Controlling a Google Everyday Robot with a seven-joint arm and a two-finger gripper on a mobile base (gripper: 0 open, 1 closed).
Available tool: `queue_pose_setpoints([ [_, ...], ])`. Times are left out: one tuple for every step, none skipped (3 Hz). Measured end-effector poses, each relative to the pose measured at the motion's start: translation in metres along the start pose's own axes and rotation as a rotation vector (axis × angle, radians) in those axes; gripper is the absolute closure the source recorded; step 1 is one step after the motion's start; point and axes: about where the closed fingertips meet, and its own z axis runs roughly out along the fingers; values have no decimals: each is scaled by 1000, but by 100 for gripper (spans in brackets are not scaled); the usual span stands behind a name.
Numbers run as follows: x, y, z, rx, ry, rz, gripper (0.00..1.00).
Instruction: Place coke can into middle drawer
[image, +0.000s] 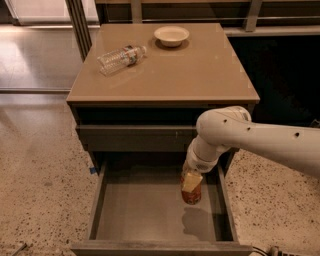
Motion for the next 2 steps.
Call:
queue_pose_setpoints([
  [0, 0, 3, -3, -15, 3, 100],
  [4, -1, 37, -57, -248, 47, 100],
])
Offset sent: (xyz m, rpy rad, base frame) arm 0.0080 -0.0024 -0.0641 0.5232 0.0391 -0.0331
